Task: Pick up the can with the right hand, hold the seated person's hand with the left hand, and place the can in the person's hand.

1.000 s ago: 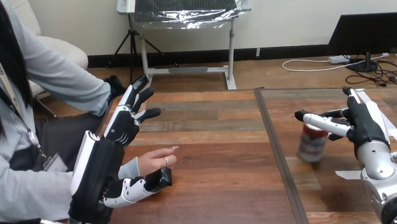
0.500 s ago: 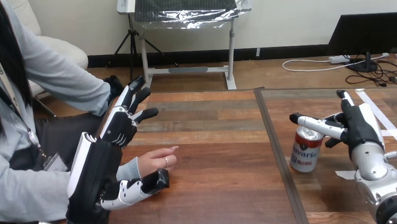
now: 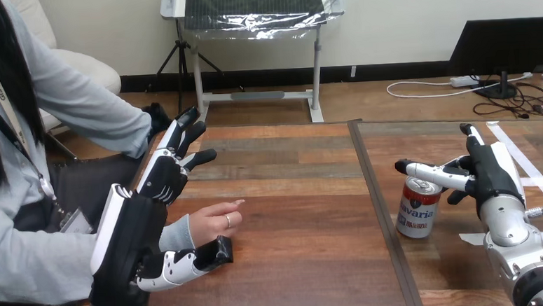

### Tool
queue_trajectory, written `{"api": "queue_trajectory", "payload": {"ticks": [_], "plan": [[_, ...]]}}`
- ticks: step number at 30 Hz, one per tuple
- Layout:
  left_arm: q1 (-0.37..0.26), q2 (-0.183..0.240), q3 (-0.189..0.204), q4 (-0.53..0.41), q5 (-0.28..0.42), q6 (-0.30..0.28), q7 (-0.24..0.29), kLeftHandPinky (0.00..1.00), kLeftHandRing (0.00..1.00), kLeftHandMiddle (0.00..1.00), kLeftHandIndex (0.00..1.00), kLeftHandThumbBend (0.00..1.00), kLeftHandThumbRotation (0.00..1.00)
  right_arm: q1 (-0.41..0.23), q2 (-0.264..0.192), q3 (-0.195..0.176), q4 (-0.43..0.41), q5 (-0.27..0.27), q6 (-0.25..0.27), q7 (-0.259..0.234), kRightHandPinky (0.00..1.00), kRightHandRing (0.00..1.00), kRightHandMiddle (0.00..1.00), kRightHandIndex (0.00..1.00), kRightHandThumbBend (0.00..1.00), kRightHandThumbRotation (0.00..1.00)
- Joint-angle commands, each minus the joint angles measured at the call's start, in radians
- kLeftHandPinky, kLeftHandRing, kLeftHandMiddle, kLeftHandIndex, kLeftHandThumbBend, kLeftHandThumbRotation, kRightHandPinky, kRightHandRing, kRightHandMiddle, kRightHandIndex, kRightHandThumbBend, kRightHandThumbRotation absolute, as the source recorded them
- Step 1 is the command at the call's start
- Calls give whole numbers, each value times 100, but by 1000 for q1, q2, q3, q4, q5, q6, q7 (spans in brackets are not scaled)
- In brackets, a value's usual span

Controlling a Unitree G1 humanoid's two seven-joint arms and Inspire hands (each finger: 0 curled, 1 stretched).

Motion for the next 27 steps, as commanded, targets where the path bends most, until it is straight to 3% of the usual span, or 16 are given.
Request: {"api": "queue_trajectory", "payload": {"ticks": [1,9,15,19,27], "plan": [[-26,8,-8,-51,-35,-9,-10,82,94,98,94,100,61,-69,18,-17,-7,18,-19,-15,41,60,74,93,100,19],[-24,3,-8,-49,-62,-12,-29,83,94,97,94,100,60,-68,21,-9,-7,12,-14,-17,52,69,81,89,100,15],[-26,0,-5,-46,-67,-16,-36,82,93,96,93,100,60,-69,18,0,-6,5,-3,4,57,74,81,91,100,21],[-27,-2,-3,-50,-64,-11,-35,82,93,96,93,100,60,-67,18,3,-8,1,-14,8,62,78,83,94,100,29],[-31,0,5,-45,-42,-12,-32,83,94,97,94,100,61,-65,19,9,-12,-2,-26,12,58,74,84,97,100,46]]}}
